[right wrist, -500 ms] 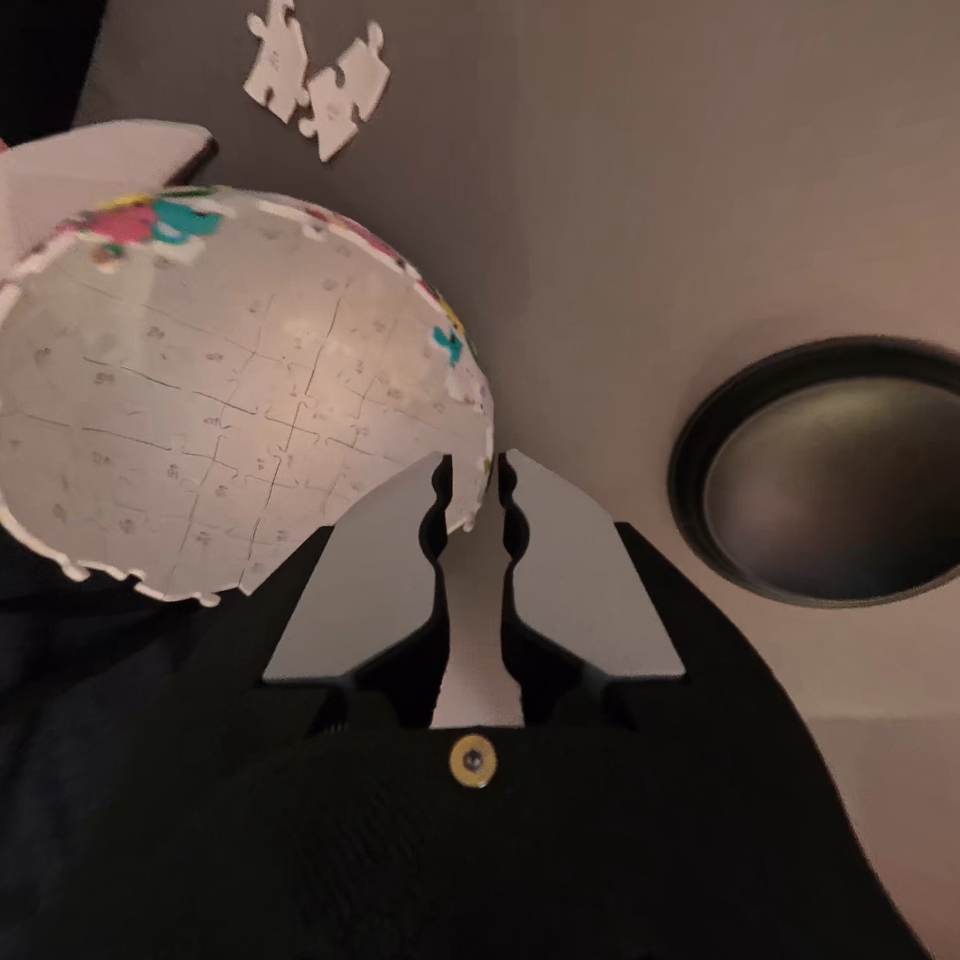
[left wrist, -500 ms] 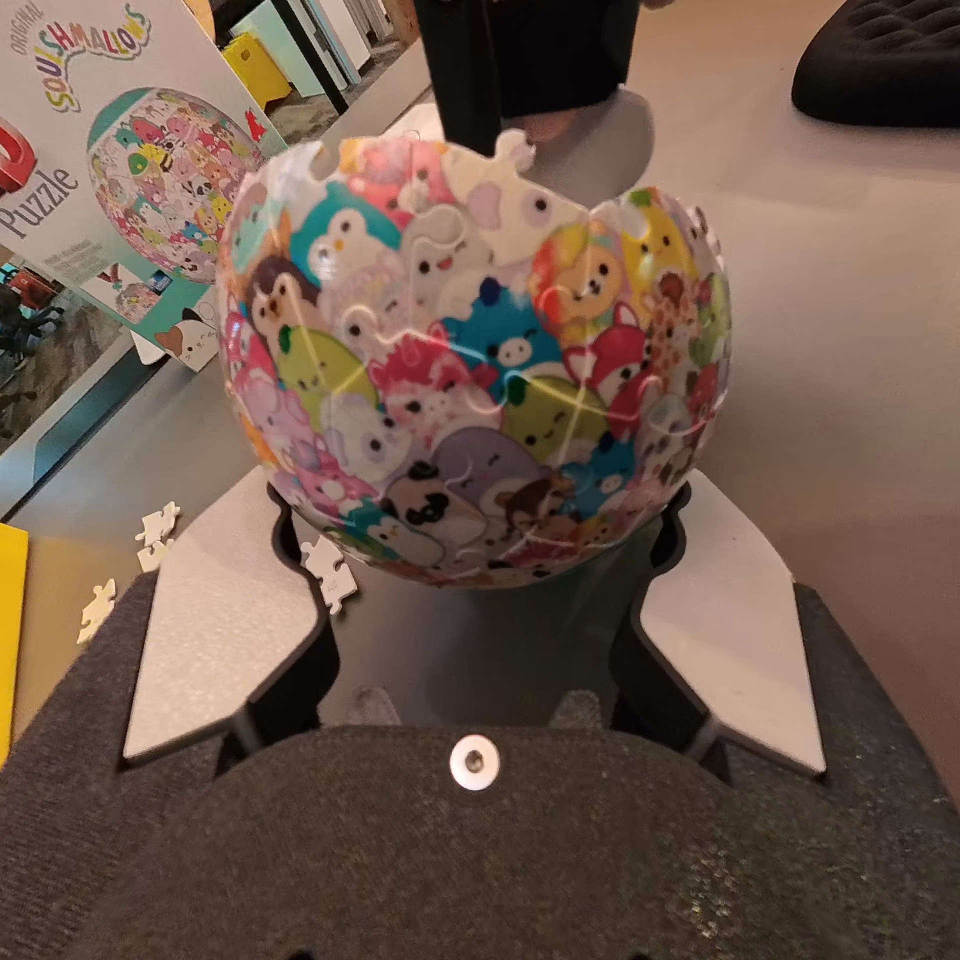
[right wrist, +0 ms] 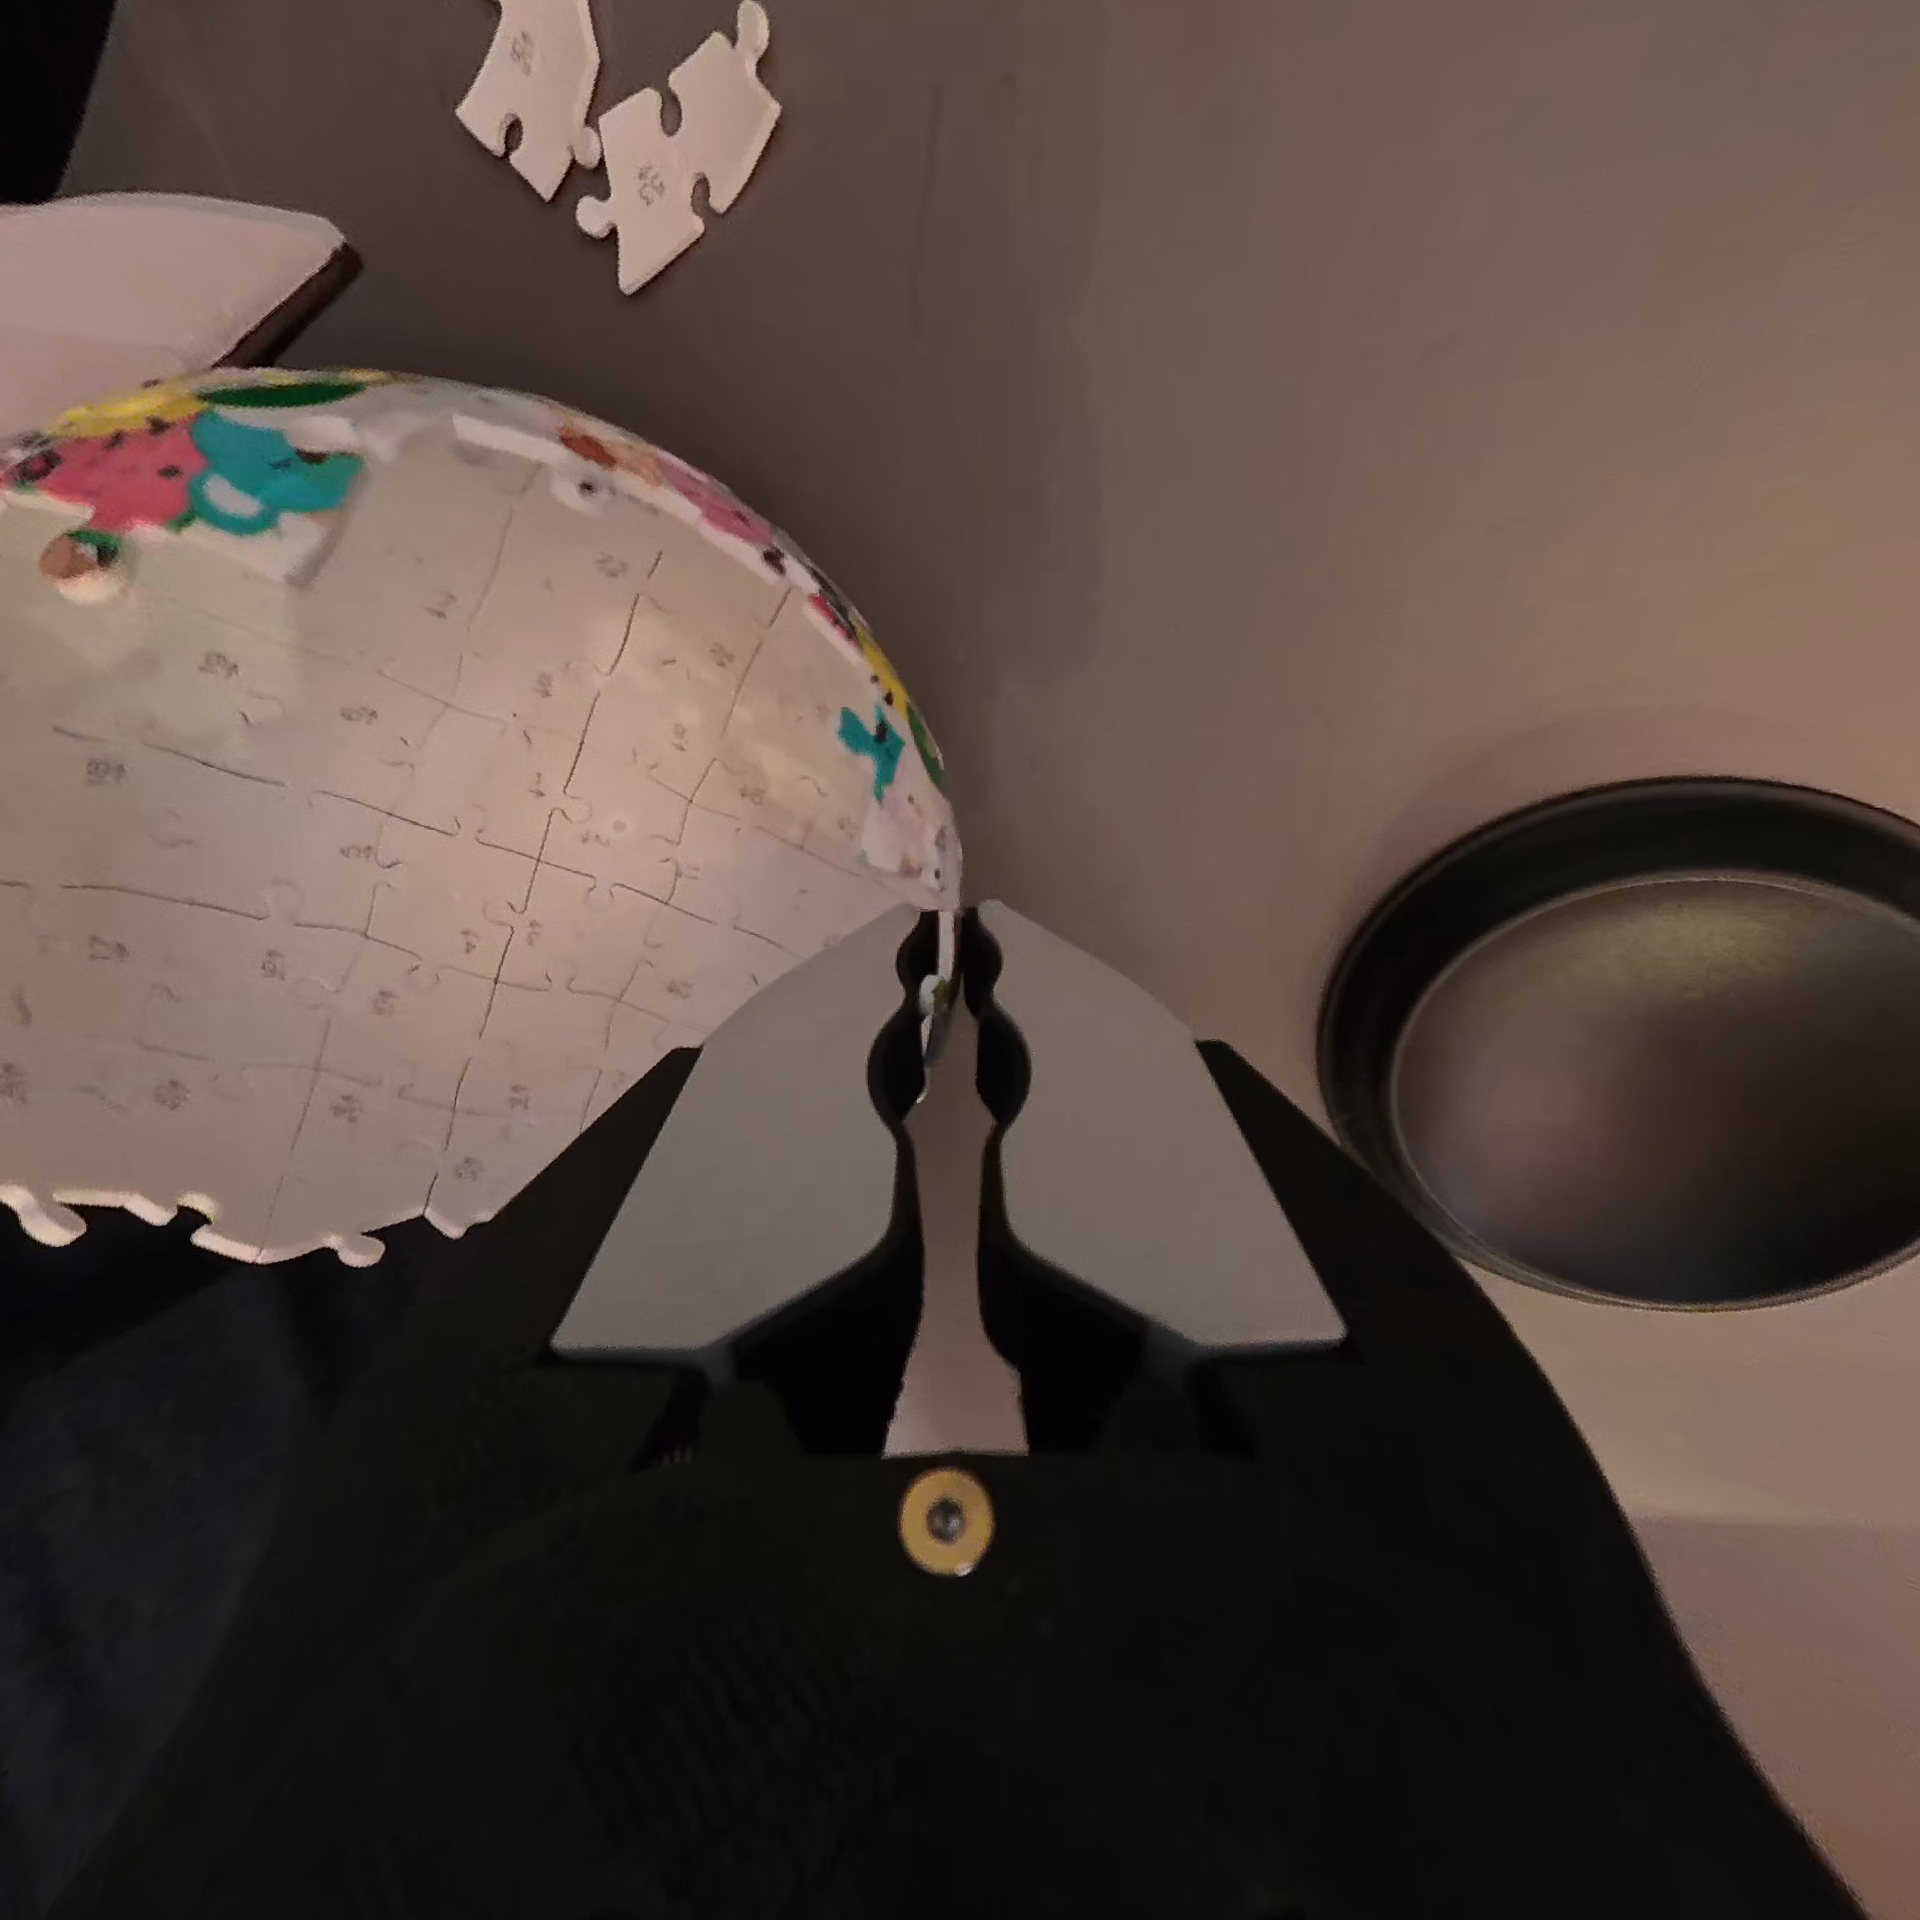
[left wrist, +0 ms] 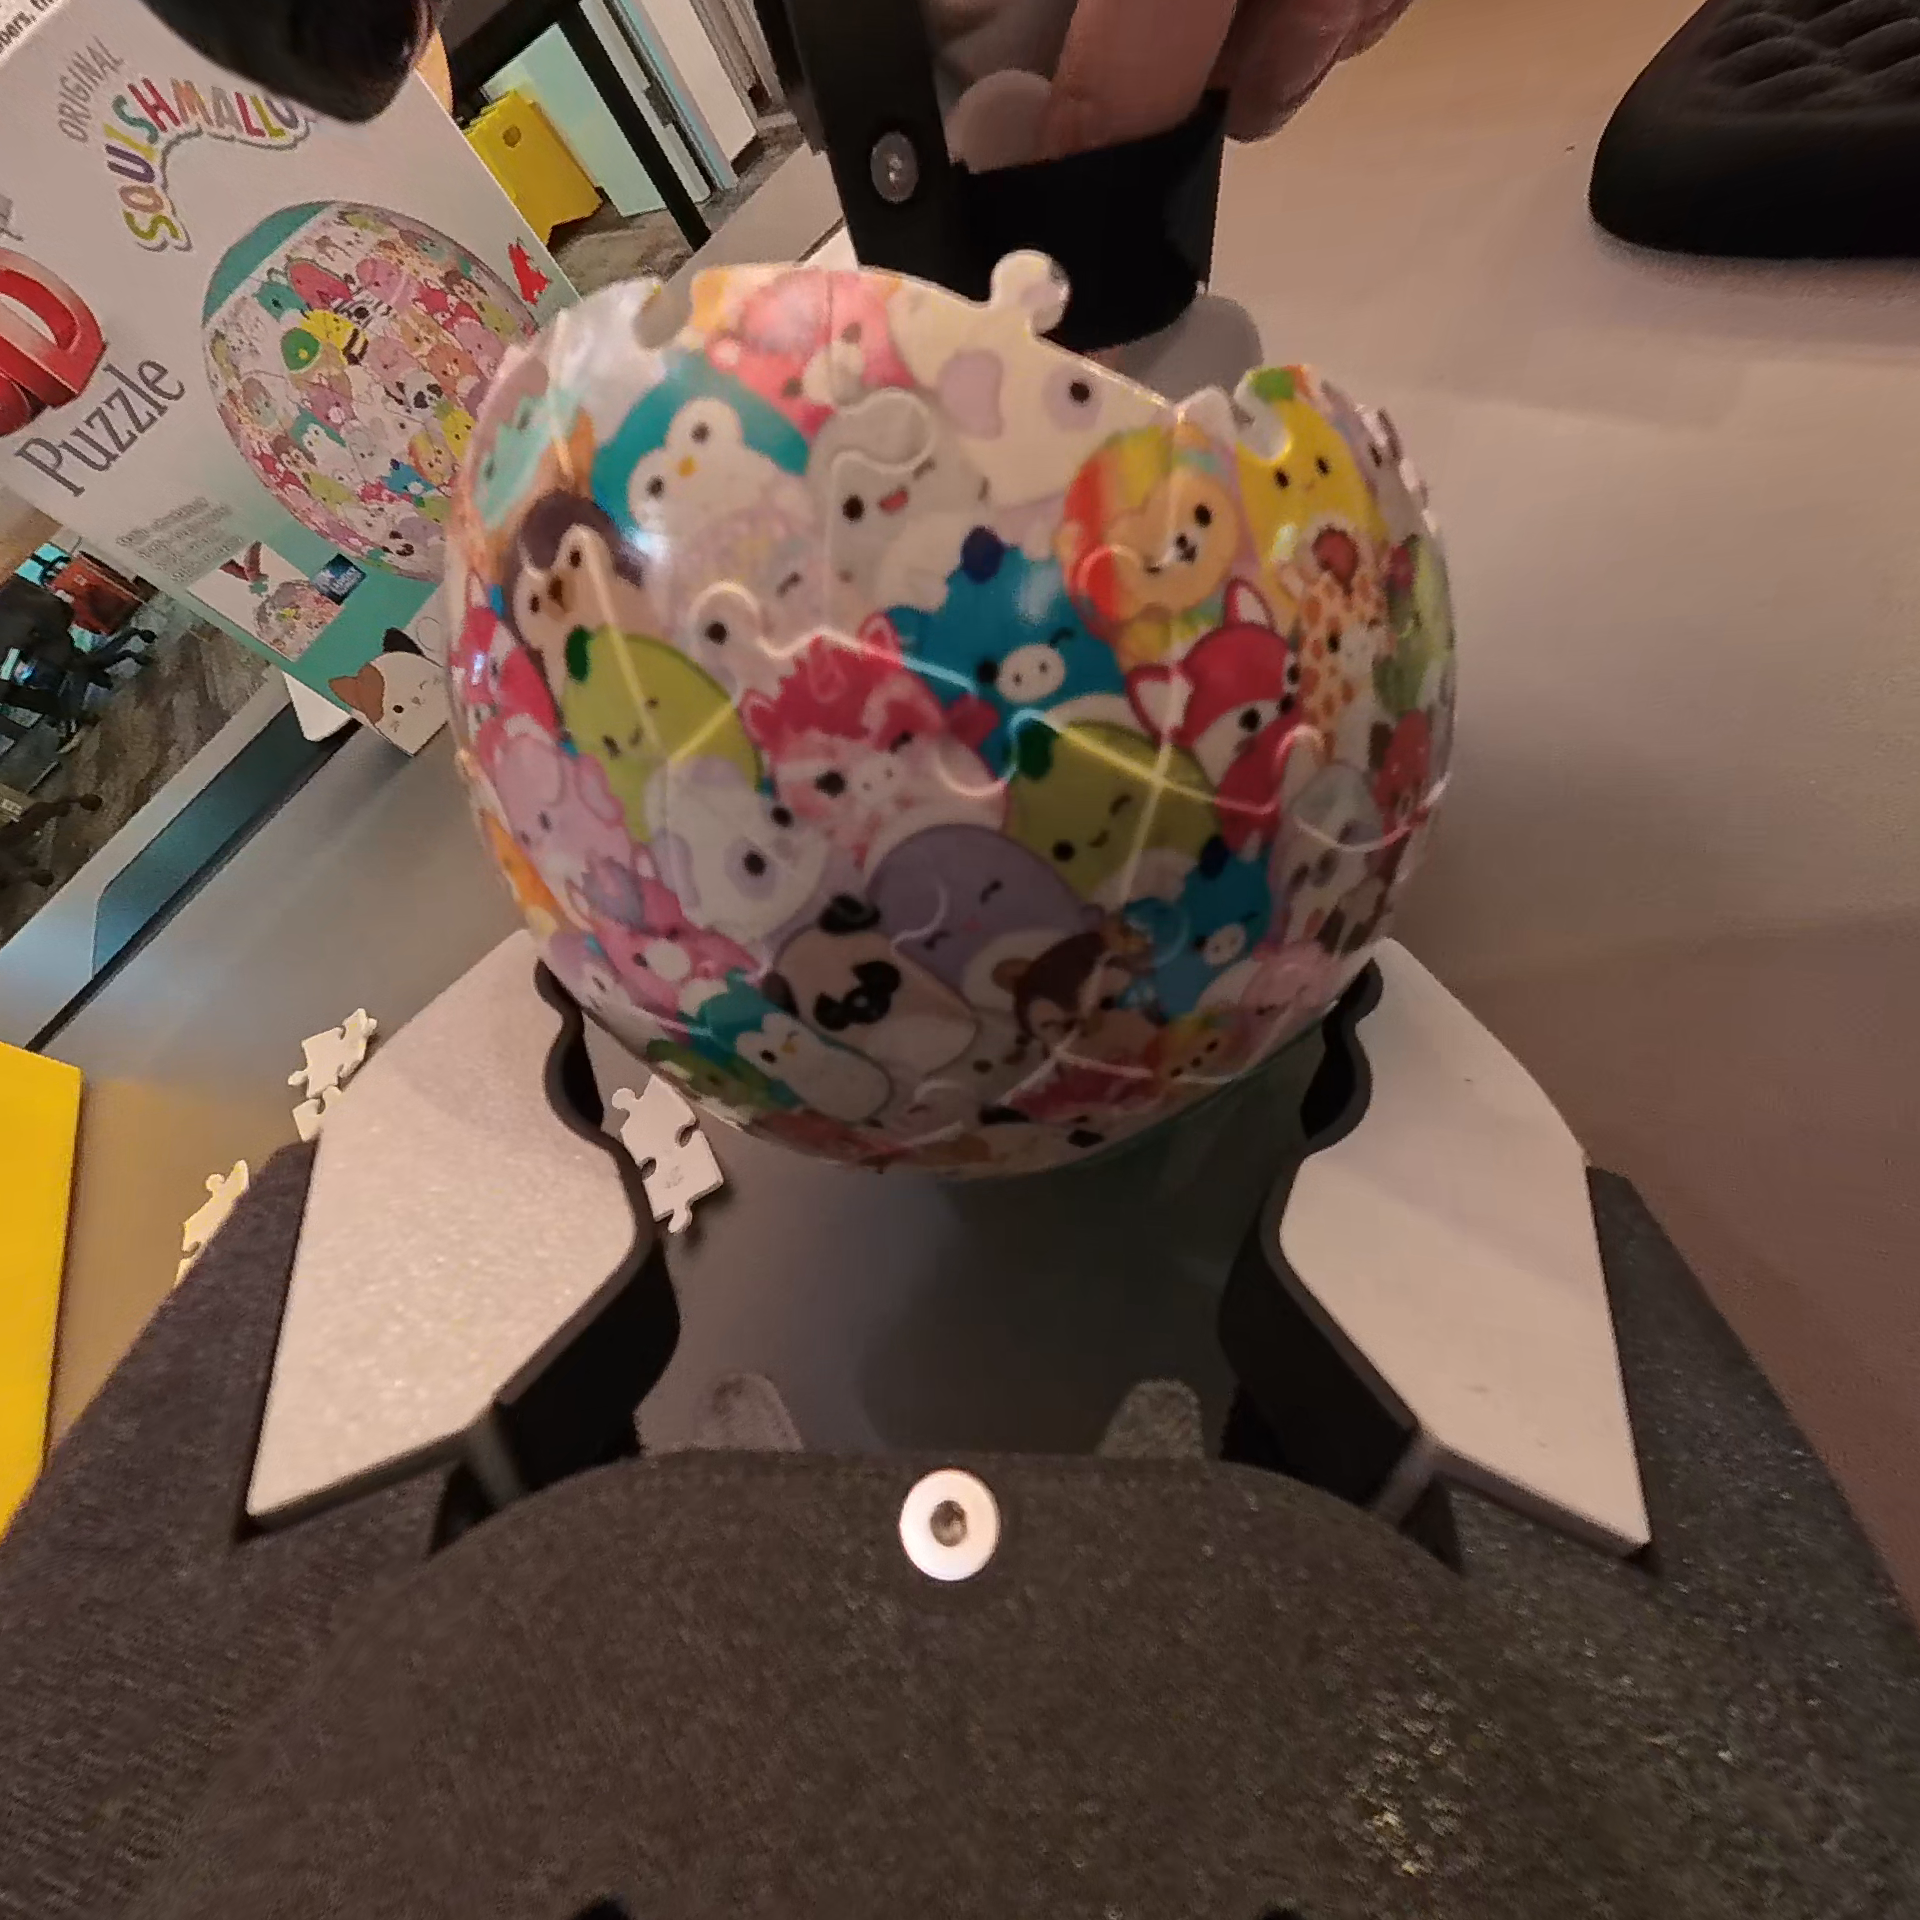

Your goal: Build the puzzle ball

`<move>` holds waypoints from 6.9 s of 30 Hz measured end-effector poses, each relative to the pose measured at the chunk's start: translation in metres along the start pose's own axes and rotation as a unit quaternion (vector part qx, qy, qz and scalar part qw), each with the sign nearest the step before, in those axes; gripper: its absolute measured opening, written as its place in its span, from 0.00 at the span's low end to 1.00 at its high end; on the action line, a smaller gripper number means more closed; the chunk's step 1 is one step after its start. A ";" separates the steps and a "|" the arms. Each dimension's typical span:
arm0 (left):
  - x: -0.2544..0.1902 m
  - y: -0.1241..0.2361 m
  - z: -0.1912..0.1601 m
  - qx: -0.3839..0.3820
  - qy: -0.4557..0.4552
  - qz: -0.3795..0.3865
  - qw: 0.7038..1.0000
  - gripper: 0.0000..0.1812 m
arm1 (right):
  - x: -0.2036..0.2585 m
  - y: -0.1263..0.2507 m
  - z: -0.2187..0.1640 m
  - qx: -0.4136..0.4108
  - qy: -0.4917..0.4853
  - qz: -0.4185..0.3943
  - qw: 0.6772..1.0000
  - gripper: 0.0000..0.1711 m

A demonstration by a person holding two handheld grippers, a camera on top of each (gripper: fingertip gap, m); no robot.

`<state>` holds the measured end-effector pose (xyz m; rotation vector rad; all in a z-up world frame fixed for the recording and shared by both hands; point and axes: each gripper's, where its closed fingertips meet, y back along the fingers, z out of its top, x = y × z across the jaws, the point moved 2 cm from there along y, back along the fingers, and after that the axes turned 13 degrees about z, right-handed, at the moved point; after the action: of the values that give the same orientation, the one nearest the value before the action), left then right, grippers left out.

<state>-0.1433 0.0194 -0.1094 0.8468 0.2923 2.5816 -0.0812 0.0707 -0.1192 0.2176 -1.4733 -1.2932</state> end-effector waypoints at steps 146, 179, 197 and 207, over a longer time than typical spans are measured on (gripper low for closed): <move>0.130 -0.077 -0.089 0.249 0.075 -0.167 0.951 0.19 | 0.026 0.011 -0.057 -0.215 0.084 -0.060 0.971 0.13; 0.096 0.081 0.118 -0.100 -0.430 -0.286 0.850 0.09 | 0.163 0.076 0.050 -0.074 0.123 0.256 0.956 0.02; 0.093 0.131 0.139 -0.129 0.178 -0.363 0.905 0.13 | 0.214 0.092 0.034 -0.296 0.304 0.162 0.891 0.02; 0.075 0.145 0.140 -0.113 0.165 -0.349 0.916 0.01 | 0.232 0.083 0.008 -0.274 0.330 0.140 0.892 0.04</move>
<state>-0.1594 -0.0680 0.0864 0.1575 0.3136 2.0040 -0.1337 -0.0597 0.0834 0.0528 -0.5075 -1.1818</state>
